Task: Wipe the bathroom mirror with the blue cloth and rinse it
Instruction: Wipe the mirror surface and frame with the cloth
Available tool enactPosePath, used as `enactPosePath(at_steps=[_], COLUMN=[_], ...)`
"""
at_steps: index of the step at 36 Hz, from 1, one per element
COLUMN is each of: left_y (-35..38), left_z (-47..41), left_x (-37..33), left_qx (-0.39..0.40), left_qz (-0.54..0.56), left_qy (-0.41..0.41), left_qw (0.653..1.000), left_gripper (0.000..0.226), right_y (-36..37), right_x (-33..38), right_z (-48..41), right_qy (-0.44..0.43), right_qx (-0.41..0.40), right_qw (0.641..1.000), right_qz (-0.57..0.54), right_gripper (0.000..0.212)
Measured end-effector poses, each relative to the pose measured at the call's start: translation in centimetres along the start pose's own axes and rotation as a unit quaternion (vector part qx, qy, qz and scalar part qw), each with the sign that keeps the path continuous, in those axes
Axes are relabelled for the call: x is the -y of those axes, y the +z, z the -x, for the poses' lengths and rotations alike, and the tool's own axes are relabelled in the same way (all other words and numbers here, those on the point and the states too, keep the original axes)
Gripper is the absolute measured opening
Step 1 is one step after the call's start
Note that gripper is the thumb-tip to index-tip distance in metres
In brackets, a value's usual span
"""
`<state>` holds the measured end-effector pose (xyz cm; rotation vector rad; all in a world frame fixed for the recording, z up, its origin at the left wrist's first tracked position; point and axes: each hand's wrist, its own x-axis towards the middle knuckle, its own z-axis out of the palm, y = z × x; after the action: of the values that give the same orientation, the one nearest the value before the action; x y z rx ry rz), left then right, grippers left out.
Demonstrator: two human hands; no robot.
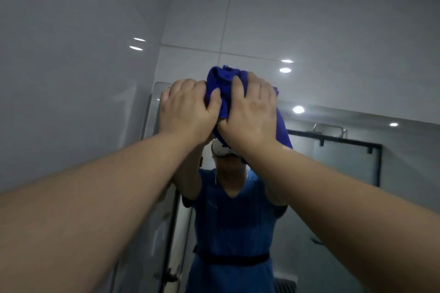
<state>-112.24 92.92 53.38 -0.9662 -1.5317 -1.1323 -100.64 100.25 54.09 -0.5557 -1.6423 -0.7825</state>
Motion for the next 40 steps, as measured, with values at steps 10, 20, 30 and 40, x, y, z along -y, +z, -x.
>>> enactPosePath(at_steps=[10, 20, 30, 40], left_y=[0.0, -4.1, -6.5, -7.7], left_z=[0.7, 0.5, 6.8, 8.8], left_x=[-1.4, -3.3, -3.3, -4.0], left_qx=[0.045, 0.193, 0.151, 0.168], left_qz=[-0.046, 0.000, -0.050, 0.029], left_qy=[0.001, -0.024, -0.089, -0.126], left_qw=[0.998, 0.981, 0.983, 0.977], left_gripper=[0.052, 0.081, 0.043, 0.013], right_y=[-0.9, -1.7, -0.9, 3.1], right_x=[-7.5, -12.0, -12.6, -15.5], right_z=[7.8, 18.4, 31.1, 24.1], right_qy=[-0.054, -0.122, -0.312, -0.529], right_qx=[-0.019, 0.031, 0.154, 0.124], right_qw=[0.980, 0.966, 0.912, 0.782], right_qz=[-0.190, -0.227, -0.217, -0.304], right_gripper=[0.060, 0.054, 0.052, 0.040])
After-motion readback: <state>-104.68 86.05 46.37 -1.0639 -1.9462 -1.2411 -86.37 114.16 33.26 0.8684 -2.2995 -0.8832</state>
